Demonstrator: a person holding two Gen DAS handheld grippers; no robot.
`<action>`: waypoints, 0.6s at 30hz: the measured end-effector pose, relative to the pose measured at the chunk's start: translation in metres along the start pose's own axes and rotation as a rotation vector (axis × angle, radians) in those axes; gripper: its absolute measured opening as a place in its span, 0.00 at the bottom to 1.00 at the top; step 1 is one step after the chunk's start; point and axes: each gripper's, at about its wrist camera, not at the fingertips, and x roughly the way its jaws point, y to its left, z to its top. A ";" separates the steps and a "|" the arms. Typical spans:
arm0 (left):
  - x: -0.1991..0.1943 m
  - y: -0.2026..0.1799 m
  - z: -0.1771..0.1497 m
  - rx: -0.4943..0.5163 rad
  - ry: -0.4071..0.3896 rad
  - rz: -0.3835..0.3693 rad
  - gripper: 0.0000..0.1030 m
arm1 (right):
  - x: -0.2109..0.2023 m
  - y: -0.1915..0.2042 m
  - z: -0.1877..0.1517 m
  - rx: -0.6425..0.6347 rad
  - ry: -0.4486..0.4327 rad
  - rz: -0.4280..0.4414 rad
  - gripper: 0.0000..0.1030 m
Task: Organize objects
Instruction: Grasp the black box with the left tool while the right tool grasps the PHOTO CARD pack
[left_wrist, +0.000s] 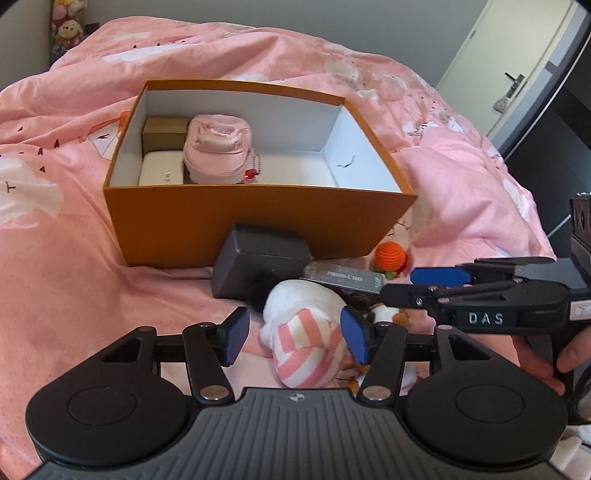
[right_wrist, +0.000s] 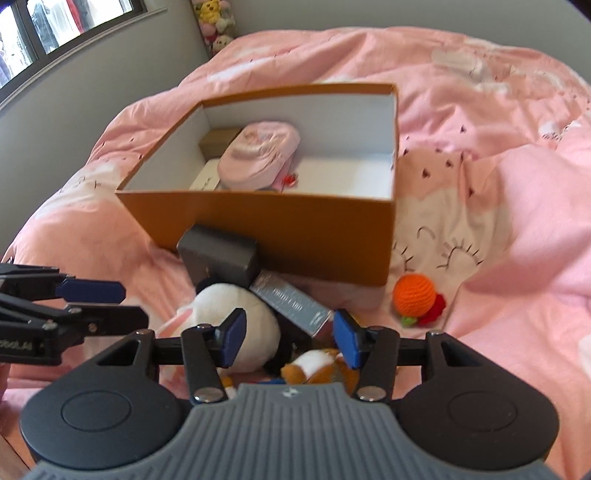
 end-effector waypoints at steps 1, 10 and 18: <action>0.002 0.001 0.001 -0.005 0.001 0.002 0.63 | 0.003 0.000 0.000 -0.002 0.011 0.000 0.53; 0.017 0.002 0.011 0.027 -0.002 0.041 0.63 | 0.024 0.004 0.004 -0.115 0.069 -0.031 0.53; 0.029 0.004 0.022 0.077 -0.018 0.085 0.68 | 0.045 -0.002 0.012 -0.183 0.117 -0.044 0.53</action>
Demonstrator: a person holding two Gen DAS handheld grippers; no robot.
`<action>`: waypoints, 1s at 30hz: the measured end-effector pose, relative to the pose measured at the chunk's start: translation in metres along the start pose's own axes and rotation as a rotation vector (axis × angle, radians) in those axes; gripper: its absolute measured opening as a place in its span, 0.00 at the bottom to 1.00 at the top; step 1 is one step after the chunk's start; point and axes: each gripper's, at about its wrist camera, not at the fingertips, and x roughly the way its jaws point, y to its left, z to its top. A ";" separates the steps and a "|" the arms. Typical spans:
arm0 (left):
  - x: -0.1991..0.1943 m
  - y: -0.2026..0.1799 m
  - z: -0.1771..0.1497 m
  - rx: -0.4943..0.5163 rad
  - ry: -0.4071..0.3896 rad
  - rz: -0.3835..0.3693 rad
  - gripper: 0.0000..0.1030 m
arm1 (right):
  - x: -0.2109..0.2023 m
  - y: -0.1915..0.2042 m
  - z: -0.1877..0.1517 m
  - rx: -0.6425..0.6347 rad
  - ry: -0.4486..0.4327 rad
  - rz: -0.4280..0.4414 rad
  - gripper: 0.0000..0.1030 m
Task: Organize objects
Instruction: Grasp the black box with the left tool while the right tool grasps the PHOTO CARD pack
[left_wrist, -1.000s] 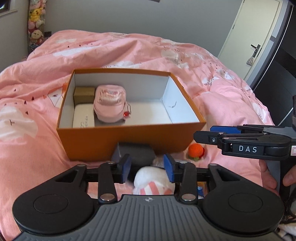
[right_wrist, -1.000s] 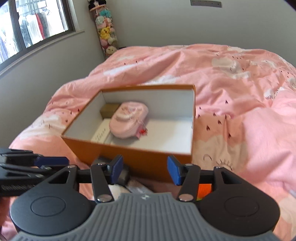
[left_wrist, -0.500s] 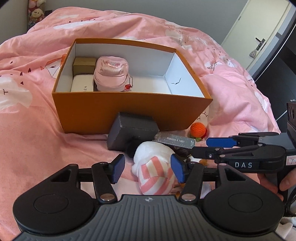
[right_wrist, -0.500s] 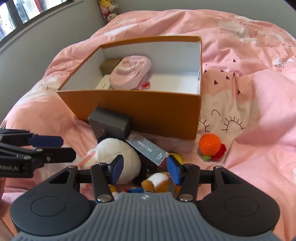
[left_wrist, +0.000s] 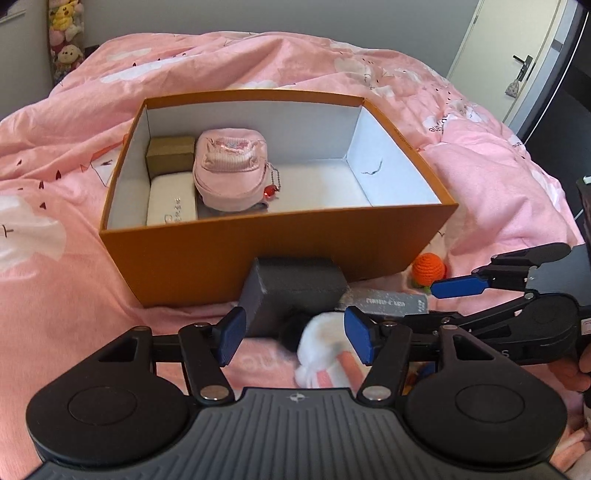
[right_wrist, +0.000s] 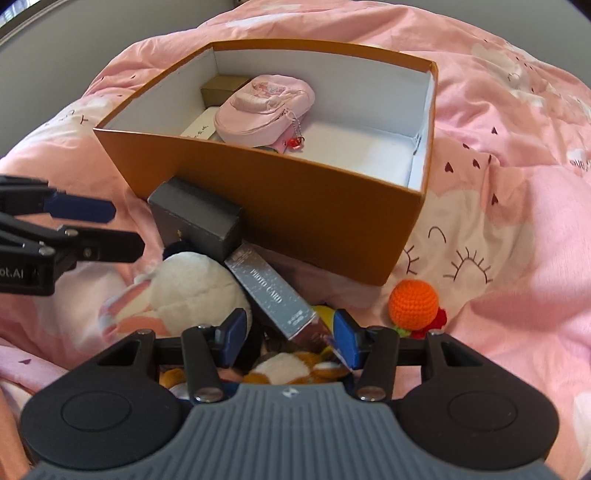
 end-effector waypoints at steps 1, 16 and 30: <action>0.001 0.001 0.001 -0.006 -0.003 -0.003 0.69 | 0.000 0.000 0.002 -0.010 -0.005 0.001 0.53; 0.035 -0.033 0.004 0.099 -0.015 0.114 0.88 | 0.007 -0.009 0.018 -0.019 0.011 0.013 0.37; 0.059 -0.044 0.007 0.125 -0.005 0.215 0.92 | 0.027 -0.007 0.011 -0.142 0.081 0.072 0.45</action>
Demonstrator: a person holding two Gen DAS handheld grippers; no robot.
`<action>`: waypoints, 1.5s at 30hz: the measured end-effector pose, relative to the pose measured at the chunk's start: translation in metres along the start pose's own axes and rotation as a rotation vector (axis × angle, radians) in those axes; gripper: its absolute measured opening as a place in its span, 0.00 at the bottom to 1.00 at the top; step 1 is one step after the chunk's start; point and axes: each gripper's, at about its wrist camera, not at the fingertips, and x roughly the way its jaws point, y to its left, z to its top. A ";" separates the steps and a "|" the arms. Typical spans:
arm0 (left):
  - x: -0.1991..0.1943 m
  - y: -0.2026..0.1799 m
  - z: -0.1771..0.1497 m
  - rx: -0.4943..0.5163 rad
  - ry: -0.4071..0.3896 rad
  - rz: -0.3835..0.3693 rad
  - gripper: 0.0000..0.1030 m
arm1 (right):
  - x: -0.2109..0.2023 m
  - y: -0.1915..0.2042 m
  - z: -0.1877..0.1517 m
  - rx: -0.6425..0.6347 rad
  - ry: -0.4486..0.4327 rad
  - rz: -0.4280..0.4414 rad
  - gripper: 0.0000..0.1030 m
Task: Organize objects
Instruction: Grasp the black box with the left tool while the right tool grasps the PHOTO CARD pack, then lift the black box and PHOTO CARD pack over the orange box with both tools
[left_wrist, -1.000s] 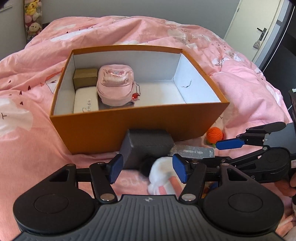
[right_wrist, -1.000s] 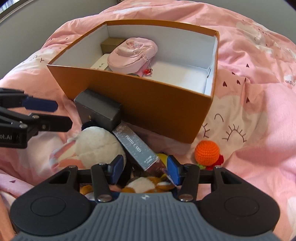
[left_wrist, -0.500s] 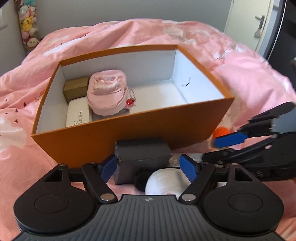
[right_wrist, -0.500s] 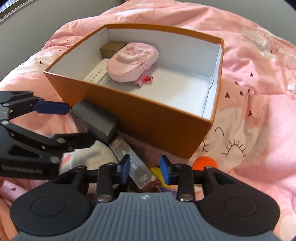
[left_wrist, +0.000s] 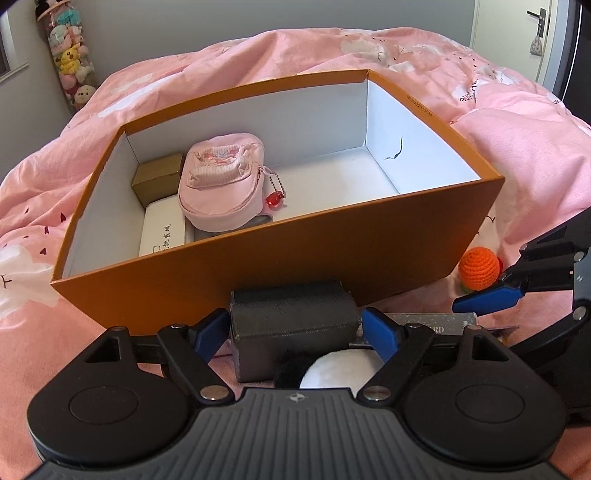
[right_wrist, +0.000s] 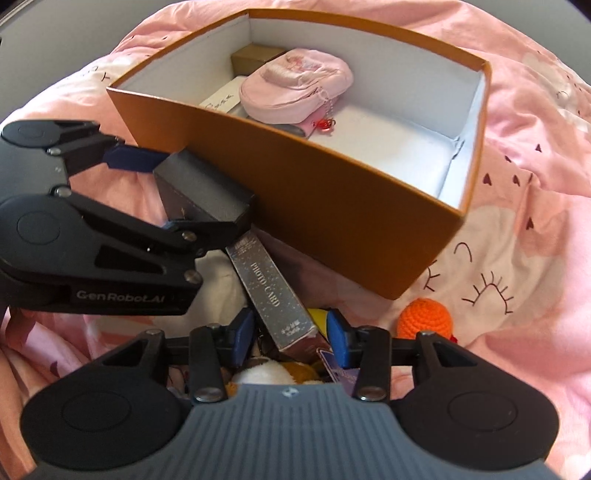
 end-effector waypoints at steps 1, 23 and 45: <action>0.001 0.000 0.000 -0.001 0.002 -0.001 0.92 | 0.002 -0.001 0.001 -0.001 0.003 0.002 0.44; -0.045 0.029 -0.008 -0.087 -0.073 -0.068 0.88 | -0.029 0.010 0.004 -0.051 -0.075 -0.043 0.25; -0.133 0.051 0.035 -0.134 -0.298 -0.197 0.88 | -0.145 0.008 0.029 0.078 -0.414 0.029 0.24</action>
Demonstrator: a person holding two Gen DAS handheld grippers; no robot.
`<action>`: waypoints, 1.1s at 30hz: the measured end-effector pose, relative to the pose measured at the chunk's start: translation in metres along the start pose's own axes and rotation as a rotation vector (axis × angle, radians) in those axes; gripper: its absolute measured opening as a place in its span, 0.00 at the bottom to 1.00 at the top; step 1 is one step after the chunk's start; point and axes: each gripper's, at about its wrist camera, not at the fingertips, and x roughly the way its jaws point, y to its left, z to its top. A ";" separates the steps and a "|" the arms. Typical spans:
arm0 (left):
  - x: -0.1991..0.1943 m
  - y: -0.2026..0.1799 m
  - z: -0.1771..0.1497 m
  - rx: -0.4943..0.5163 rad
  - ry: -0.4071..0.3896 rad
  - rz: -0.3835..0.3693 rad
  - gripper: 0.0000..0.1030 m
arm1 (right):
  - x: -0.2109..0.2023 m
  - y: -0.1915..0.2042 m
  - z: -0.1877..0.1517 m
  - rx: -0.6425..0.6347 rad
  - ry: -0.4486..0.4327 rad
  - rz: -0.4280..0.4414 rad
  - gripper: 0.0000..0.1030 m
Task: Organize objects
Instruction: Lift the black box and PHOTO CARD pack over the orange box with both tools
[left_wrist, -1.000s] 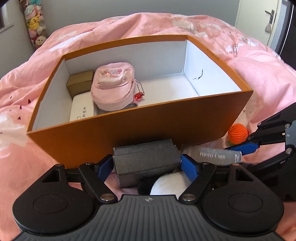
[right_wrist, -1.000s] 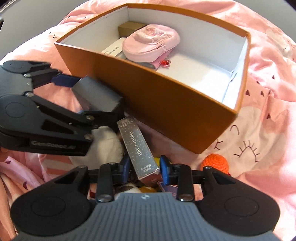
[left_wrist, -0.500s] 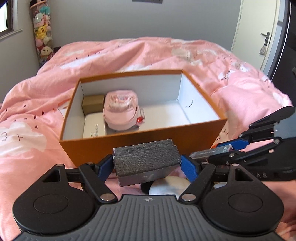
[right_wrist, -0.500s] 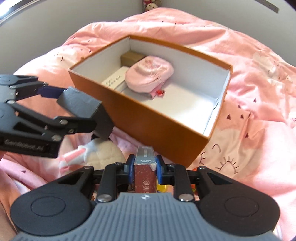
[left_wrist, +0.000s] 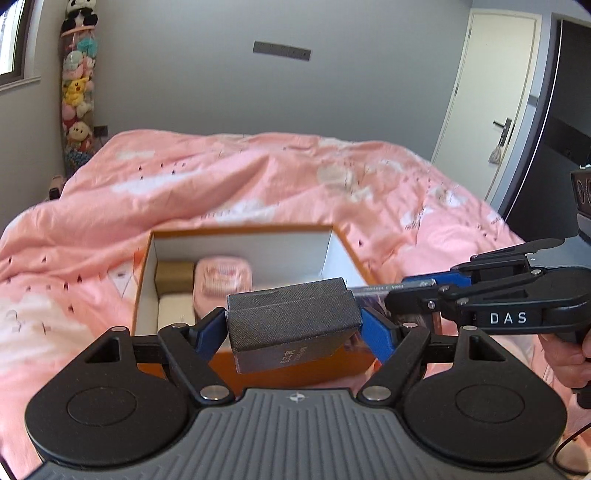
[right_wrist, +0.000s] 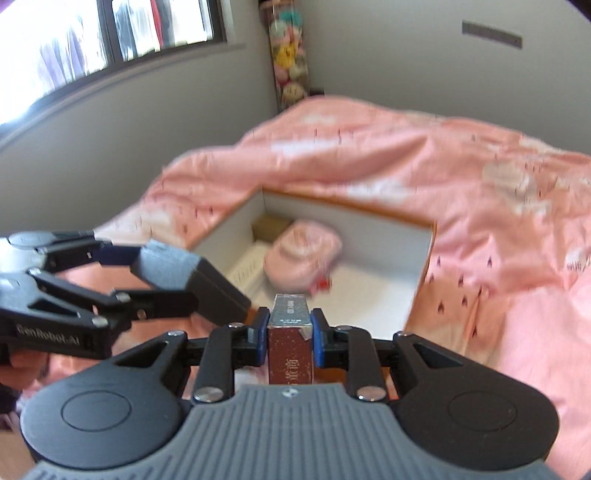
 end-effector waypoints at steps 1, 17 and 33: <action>0.000 0.002 0.006 -0.004 -0.005 -0.005 0.88 | -0.003 -0.001 0.005 0.004 -0.021 0.001 0.24; 0.099 0.046 0.065 -0.032 0.330 -0.032 0.87 | 0.063 -0.057 0.040 0.196 -0.007 -0.006 0.24; 0.195 0.079 0.032 -0.103 0.708 -0.071 0.88 | 0.138 -0.070 0.024 0.239 0.145 0.098 0.24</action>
